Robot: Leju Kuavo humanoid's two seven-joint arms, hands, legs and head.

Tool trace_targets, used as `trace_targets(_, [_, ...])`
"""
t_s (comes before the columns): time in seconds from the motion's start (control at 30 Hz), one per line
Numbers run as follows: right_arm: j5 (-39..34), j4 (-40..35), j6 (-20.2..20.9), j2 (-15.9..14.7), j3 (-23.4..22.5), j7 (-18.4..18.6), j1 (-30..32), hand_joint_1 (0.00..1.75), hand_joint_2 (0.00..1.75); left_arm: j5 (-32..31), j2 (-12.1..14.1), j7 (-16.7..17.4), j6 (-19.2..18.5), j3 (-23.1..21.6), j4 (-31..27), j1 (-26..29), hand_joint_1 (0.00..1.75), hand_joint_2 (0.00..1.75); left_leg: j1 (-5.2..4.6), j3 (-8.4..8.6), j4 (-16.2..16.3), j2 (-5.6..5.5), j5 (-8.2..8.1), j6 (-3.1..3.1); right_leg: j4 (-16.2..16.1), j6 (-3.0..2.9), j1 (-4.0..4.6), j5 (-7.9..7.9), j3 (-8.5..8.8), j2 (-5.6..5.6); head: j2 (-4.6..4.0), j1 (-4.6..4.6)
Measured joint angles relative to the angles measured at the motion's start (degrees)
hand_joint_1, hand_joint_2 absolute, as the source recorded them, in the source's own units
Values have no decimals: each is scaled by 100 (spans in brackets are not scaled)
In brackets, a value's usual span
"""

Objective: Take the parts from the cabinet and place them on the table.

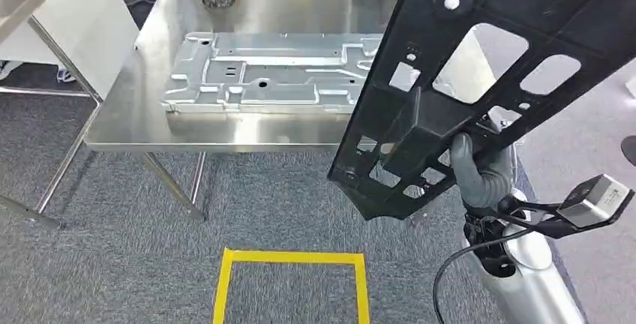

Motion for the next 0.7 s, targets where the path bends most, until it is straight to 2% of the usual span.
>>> trace_targets(0.03, [44,13,-22,4,13,-2,12,175,175,0,0,2,0,0,0,-9,0,175,-5,23,0,-1,-27,18,505,18,-10,-176,-297,0,0,0])
trace_targets(0.07, [101,31,-50,7,31,-2,28,175,175,0,0,2,4,0,0,-16,0,175,-8,52,2,-5,-59,25,973,33,-18,-280,-608,-1,0,0])
trace_targets(0.1, [151,55,-72,11,59,-4,43,175,175,0,0,4,20,0,0,-23,0,175,-8,96,4,-12,-94,22,1147,37,-21,-210,-789,-1,0,2])
trace_targets(0.13, [194,66,-87,18,79,-7,52,175,175,0,0,7,24,0,0,-21,0,175,-8,154,5,-19,-133,16,997,37,-26,11,-795,-3,0,0])
trace_targets(0.17, [225,66,-96,20,92,-9,53,175,175,0,0,9,26,0,0,-21,0,175,-7,218,6,-23,-180,4,619,30,-30,335,-683,-5,0,2])
trace_targets(0.2, [263,66,-103,22,109,-13,51,175,175,0,0,11,26,0,0,-25,0,175,-7,297,14,-28,-238,-12,59,15,-32,718,-481,-12,0,0])
trace_targets(0.23, [302,66,-116,31,125,-13,53,175,175,0,0,15,26,0,0,-26,0,175,-8,345,18,-31,-297,-43,-453,-9,-31,1000,-309,-28,0,4])
trace_targets(0.27, [330,77,-131,50,144,-13,60,175,175,0,0,24,26,2,0,-29,0,175,-43,334,39,-32,-338,-89,-507,-38,10,893,-266,-31,0,-9])
trace_targets(0.3, [352,74,-153,68,159,-11,63,175,175,0,2,30,17,2,0,-43,0,175,-36,303,51,-36,-352,-120,-604,-97,18,836,-233,-20,2,-11])
trace_targets(0.37, [394,76,-166,101,184,-2,91,175,175,0,-2,46,15,2,0,-53,0,175,-28,322,10,-23,-375,-168,-592,-154,27,802,-252,0,2,-26])
trace_targets(0.43, [407,65,-168,150,197,0,87,175,175,0,2,63,-9,2,-4,-74,0,175,-22,386,37,-11,-456,-244,-675,-221,-16,789,-153,4,2,-22])
trace_targets(0.47, [416,61,-166,173,206,0,72,175,175,0,2,63,-11,2,-4,-80,0,175,-21,298,273,-6,-562,-266,-695,-263,-17,761,-102,-1,0,-65])
trace_targets(0.53, [431,61,-168,206,216,11,60,175,175,0,20,68,-18,2,-4,-81,0,175,-9,-197,1145,-6,-923,-308,-696,-301,-9,708,-50,-15,0,-64])
trace_targets(0.57, [446,61,-171,225,223,22,65,175,175,-2,22,74,-22,2,-4,-80,0,175,-7,-510,1647,-6,-1083,-320,-695,-309,-4,675,-20,-17,0,-59])
trace_targets(0.6, [461,63,-171,254,230,26,72,175,175,-7,22,77,-24,2,-4,-75,0,175,-6,-716,1910,-6,-1068,-322,-694,-313,2,642,19,-12,0,-68])
trace_targets(0.63, [464,63,-171,262,234,31,75,175,175,-15,22,92,-24,2,-4,-60,0,175,-5,-770,1865,-6,-897,-314,-694,-314,6,608,69,-1,0,-63])
trace_targets(0.67, [466,61,-171,267,234,33,74,175,175,-24,22,92,-22,0,-4,-54,0,175,-6,-685,1517,-6,-565,-289,-694,-308,15,561,138,10,0,-68])
trace_targets(0.7, [466,61,-171,275,234,31,74,175,175,-26,26,92,-22,0,-4,-55,0,175,-9,-508,1031,-6,-213,-252,-695,-301,25,516,215,12,0,-68])
